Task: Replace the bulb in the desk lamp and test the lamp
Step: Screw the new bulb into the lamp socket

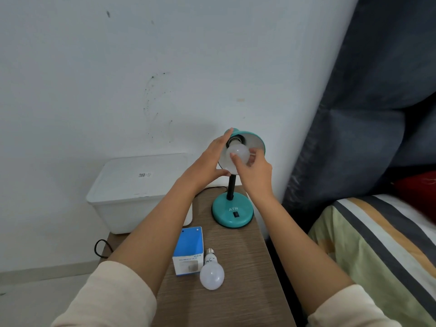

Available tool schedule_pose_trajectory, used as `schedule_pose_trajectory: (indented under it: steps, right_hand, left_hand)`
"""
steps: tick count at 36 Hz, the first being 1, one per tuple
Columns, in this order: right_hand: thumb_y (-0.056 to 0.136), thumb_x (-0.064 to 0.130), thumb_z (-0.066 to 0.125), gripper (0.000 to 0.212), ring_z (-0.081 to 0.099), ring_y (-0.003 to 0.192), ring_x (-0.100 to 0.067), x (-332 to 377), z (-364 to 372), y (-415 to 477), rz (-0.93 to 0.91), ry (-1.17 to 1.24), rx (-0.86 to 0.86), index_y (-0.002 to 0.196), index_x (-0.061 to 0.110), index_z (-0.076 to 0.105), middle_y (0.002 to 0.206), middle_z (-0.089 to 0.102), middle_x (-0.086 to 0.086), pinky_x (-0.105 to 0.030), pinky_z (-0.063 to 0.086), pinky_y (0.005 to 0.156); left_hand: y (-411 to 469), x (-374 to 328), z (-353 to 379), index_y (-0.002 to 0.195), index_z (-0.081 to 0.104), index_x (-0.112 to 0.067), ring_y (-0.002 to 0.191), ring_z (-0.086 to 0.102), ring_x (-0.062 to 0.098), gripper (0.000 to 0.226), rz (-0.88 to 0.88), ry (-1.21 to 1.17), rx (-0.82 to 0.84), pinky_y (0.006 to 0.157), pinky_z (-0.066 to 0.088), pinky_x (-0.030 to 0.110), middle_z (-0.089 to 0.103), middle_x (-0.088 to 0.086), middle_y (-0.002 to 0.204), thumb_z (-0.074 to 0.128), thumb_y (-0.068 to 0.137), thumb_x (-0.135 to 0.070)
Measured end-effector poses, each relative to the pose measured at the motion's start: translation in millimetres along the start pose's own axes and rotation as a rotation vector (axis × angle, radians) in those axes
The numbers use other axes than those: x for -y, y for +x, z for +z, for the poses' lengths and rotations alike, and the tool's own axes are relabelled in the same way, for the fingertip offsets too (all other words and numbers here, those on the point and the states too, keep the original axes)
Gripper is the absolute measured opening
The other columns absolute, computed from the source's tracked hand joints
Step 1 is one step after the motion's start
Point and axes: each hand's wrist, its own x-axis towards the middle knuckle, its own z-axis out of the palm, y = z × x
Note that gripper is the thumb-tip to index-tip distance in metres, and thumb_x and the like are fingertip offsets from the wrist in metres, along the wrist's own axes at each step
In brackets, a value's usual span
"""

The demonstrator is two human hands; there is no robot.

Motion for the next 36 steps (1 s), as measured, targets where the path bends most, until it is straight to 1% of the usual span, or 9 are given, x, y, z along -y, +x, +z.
schedule_pose_trajectory:
  steps: [3, 7, 9, 14, 17, 22, 28, 32, 36]
  right_hand:
    - [0.072, 0.031, 0.075, 0.068, 0.052, 0.114, -0.021, -0.8, 1.5, -0.6, -0.062, -0.06, -0.004, 0.129, 0.013, 0.042, 0.128, 0.052, -0.008, -0.025, 0.043, 0.087]
    - [0.076, 0.035, 0.073, 0.057, 0.058, 0.089, -0.013, 0.9, -3.3, 1.4, -0.025, -0.046, -0.003, 0.122, 0.01, 0.051, 0.116, 0.061, -0.008, -0.017, 0.044, 0.072]
    - [0.078, 0.034, 0.071, 0.059, 0.057, 0.096, -0.014, 0.9, -3.7, 2.3, -0.033, -0.028, -0.017, 0.126, 0.01, 0.048, 0.121, 0.059, -0.009, -0.017, 0.044, 0.077]
    - [0.071, 0.026, 0.075, 0.059, 0.053, 0.11, -0.022, -2.6, -0.7, 2.9, -0.104, -0.101, -0.025, 0.122, 0.015, 0.047, 0.123, 0.05, -0.006, -0.04, 0.051, 0.092]
    - [0.073, 0.03, 0.073, 0.054, 0.056, 0.107, -0.022, -5.3, -0.2, 4.1, -0.055, -0.055, -0.056, 0.119, 0.013, 0.05, 0.117, 0.058, -0.006, -0.039, 0.051, 0.092]
    - [0.077, 0.025, 0.071, 0.053, 0.053, 0.11, -0.023, -2.2, 1.8, 1.7, -0.035, -0.019, -0.071, 0.122, 0.011, 0.048, 0.121, 0.051, -0.009, -0.035, 0.049, 0.092]
    - [0.073, 0.024, 0.073, 0.061, 0.049, 0.113, -0.023, -6.3, 2.0, -0.9, -0.208, -0.2, -0.032, 0.127, 0.011, 0.046, 0.127, 0.046, -0.009, -0.028, 0.043, 0.088]
    - [0.076, 0.028, 0.07, 0.059, 0.049, 0.116, -0.024, -6.8, -0.3, 1.9, -0.251, -0.282, -0.028, 0.127, 0.008, 0.047, 0.127, 0.051, -0.009, -0.022, 0.035, 0.087]
    - [0.074, 0.032, 0.072, 0.06, 0.052, 0.113, -0.022, -5.0, 1.5, 2.2, -0.192, -0.199, -0.043, 0.125, 0.009, 0.05, 0.122, 0.056, -0.008, -0.033, 0.047, 0.094]
  left_hand:
    - [0.3, -1.2, 1.7, 0.147, 0.006, -0.038, 0.128, 0.025, -0.004, 0.103, 0.003, -0.004, -0.002, 0.093, 0.02, -0.006, 0.027, -0.007, 0.15, 0.075, 0.076, -0.008]
    - [0.6, -1.0, 0.4, 0.147, 0.006, -0.037, 0.127, 0.025, -0.005, 0.104, 0.0, -0.003, -0.003, 0.092, 0.02, -0.005, 0.026, -0.007, 0.15, 0.074, 0.075, -0.006]
    - [0.8, -1.3, -0.1, 0.147, 0.006, -0.037, 0.126, 0.024, -0.006, 0.104, -0.001, -0.003, -0.001, 0.094, 0.02, -0.002, 0.026, -0.007, 0.15, 0.074, 0.075, -0.006]
    - [1.6, -3.3, 1.4, 0.148, 0.007, -0.034, 0.128, 0.024, -0.005, 0.104, 0.012, 0.004, 0.007, 0.097, 0.019, -0.001, 0.026, -0.007, 0.15, 0.075, 0.075, -0.006]
    - [1.2, -4.0, 0.3, 0.148, 0.006, -0.035, 0.127, 0.024, -0.006, 0.105, 0.0, 0.001, 0.009, 0.102, 0.022, 0.012, 0.026, -0.007, 0.15, 0.075, 0.075, -0.006]
    - [1.7, -6.9, 1.0, 0.148, 0.005, -0.033, 0.126, 0.024, -0.005, 0.104, 0.005, 0.004, 0.012, 0.101, 0.022, 0.014, 0.027, -0.004, 0.149, 0.074, 0.076, -0.005]
    - [0.1, -3.7, 0.8, 0.148, 0.007, -0.031, 0.127, 0.023, -0.005, 0.1, 0.005, -0.011, 0.0, 0.094, 0.019, -0.006, 0.027, -0.006, 0.149, 0.073, 0.078, -0.006]
    - [-1.5, -3.0, 1.5, 0.149, 0.006, -0.03, 0.127, 0.023, -0.006, 0.101, 0.002, -0.007, -0.005, 0.093, 0.018, -0.007, 0.026, -0.006, 0.149, 0.074, 0.077, -0.007]
    - [-1.1, -4.2, 1.1, 0.149, 0.007, -0.028, 0.125, 0.022, -0.008, 0.102, 0.008, 0.002, -0.002, 0.092, 0.016, -0.008, 0.026, -0.004, 0.15, 0.074, 0.076, -0.004]
